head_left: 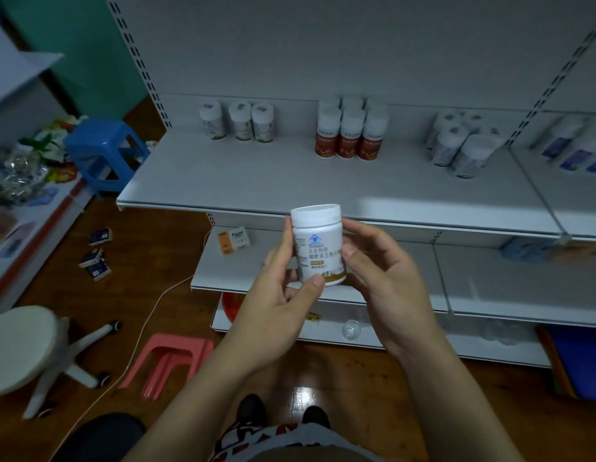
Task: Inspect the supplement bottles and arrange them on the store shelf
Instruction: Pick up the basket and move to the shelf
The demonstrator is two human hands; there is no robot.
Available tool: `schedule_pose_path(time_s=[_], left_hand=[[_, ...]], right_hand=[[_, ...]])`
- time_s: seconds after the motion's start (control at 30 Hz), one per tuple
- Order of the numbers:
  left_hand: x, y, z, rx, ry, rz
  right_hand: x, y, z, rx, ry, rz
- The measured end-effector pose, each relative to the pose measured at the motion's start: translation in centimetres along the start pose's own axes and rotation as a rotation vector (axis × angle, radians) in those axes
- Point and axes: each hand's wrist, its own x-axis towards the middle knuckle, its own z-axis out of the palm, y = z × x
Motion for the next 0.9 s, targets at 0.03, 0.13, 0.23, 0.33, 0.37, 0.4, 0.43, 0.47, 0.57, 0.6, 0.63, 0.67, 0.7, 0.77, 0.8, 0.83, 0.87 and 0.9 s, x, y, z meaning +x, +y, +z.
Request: schedule_pose_path(time_s=[0.03,0.13,0.23,0.33,0.37,0.4,0.43,0.47,0.57,0.6,0.63,0.67,0.7,0.77,0.8,0.83,0.87,0.9], left_hand=[[0.2,0.1,0.2,-0.008,0.007,-0.008],[0.5,0.5,0.6,-0.016,-0.006,-0.004],[0.8,0.7,0.7,-0.032,-0.026,-0.003],[1.0,0.7,0.9,-0.051,0.011,-0.003],[1.0,0.7,1.0,-0.091,0.025,-0.006],[1.0,0.6,1.0,-0.139,0.039,-0.008],[1.0,0.5,1.1,-0.18,0.053,-0.009],[1.0,0.5,1.1,-0.208,0.061,-0.004],[0.8,0.3,1.5,-0.266,0.056,0.008],[0.8,0.3,1.6,-0.275,0.049,0.009],[0.8,0.2,1.7,-0.277,0.045,0.009],[0.8,0.1,1.8,-0.272,0.046,0.01],[0.8,0.0,1.8,-0.267,0.05,0.013],[0.8,0.0,1.8,-0.255,0.056,0.02],[0.8,0.0,1.8,-0.244,0.061,0.023],[0.8,-0.1,1.9,-0.227,0.075,0.025],[0.8,-0.1,2.0,-0.2,0.098,0.031],[0.8,-0.1,2.1,-0.166,0.131,0.034]], right_hand=[[0.0,0.1,-0.2,-0.003,0.018,0.002],[0.2,0.0,-0.8,0.018,0.073,0.009],[0.2,-0.3,-1.2,0.014,0.043,0.013],[0.3,-0.4,-1.2,0.012,0.007,0.012],[0.4,-0.4,-1.3,0.006,0.008,0.005],[0.5,-0.4,-1.5,-0.001,0.019,-0.004],[0.6,-0.4,-1.8,-0.008,0.032,-0.015],[0.7,-0.4,-2.1,-0.012,0.038,-0.02],[0.9,-0.6,-2.7,0.002,-0.024,0.03],[0.8,-0.5,-2.7,0.01,-0.052,0.055],[0.8,-0.4,-2.7,0.016,-0.069,0.074],[0.7,-0.3,-2.7,0.022,-0.08,0.086],[0.6,-0.2,-2.6,0.025,-0.088,0.092],[0.6,-0.1,-2.6,0.019,-0.094,0.107],[0.6,-0.1,-2.6,0.013,-0.092,0.114],[0.5,-0.1,-2.6,0.008,-0.091,0.118],[0.5,-0.1,-2.7,-0.004,-0.094,0.111],[0.5,-0.1,-2.6,-0.032,-0.106,0.097]])
